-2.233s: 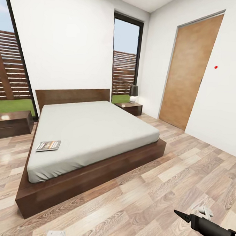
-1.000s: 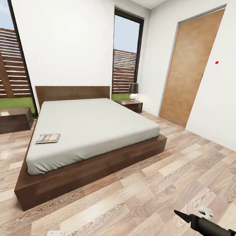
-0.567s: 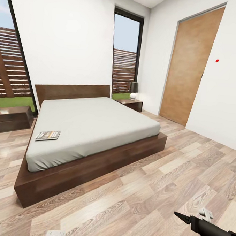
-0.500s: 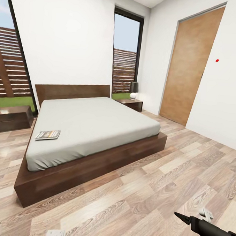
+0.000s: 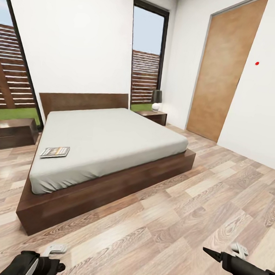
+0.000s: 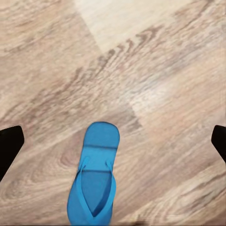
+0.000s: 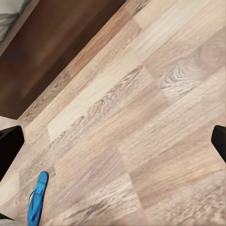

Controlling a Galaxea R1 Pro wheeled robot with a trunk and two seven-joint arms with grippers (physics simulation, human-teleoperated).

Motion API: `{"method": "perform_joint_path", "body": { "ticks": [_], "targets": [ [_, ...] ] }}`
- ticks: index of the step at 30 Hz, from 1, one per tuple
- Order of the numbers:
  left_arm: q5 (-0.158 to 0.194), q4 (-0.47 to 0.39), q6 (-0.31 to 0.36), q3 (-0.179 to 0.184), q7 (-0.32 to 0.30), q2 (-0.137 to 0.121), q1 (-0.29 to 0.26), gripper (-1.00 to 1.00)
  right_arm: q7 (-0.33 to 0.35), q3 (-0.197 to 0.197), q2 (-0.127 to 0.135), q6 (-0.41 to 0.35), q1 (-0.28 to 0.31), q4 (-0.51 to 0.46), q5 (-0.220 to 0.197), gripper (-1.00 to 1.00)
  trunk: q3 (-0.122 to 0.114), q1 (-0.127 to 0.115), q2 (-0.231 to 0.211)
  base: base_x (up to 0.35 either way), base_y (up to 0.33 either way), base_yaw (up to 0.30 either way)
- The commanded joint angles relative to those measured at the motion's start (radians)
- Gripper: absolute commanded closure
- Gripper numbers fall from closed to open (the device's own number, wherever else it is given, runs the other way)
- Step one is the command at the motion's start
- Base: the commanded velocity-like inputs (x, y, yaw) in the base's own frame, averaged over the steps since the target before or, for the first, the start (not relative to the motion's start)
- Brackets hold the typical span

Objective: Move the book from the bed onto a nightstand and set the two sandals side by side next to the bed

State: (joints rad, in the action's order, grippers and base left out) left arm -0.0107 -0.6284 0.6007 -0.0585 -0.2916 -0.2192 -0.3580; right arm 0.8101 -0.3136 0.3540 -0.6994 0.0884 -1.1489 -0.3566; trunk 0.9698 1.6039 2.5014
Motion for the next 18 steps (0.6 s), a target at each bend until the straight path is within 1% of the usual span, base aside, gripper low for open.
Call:
{"method": "perform_joint_path", "body": {
  "ticks": [1,3,6,10,15,18],
  "targets": [
    [-0.001,0.000,0.006,-0.003,-0.005,-0.005,-0.001,-1.00,0.001,-0.001,0.000,-0.006,0.001,0.000,-0.004,-1.00,0.005,0.000,0.001,0.000,0.000,0.000],
    [0.000,0.007,-0.006,-0.003,-0.005,-0.012,-0.002,-1.00,0.001,-0.001,-0.001,-0.006,0.001,0.000,-0.003,-1.00,0.013,0.001,0.001,0.000,0.000,0.000],
    [0.000,0.026,-0.031,-0.004,-0.005,-0.014,-0.002,-1.00,0.000,-0.001,-0.001,-0.006,0.001,0.000,-0.003,-1.00,0.024,0.002,0.002,0.000,0.000,0.000],
    [0.000,0.048,-0.061,-0.004,-0.005,-0.015,-0.002,-1.00,0.000,-0.001,-0.001,-0.006,0.001,0.000,-0.002,-1.00,0.040,0.004,0.003,0.000,0.000,0.000],
    [0.003,0.056,-0.094,-0.005,-0.004,-0.015,-0.003,-1.00,0.000,0.000,-0.002,-0.006,0.001,0.000,-0.002,-1.00,0.059,0.006,0.004,0.000,0.000,0.000],
    [0.004,0.057,-0.101,-0.005,-0.004,-0.014,-0.003,-1.00,0.000,0.000,-0.002,-0.006,0.001,0.000,-0.002,-1.00,0.071,0.008,0.005,0.000,0.000,0.000]
  ]
}}
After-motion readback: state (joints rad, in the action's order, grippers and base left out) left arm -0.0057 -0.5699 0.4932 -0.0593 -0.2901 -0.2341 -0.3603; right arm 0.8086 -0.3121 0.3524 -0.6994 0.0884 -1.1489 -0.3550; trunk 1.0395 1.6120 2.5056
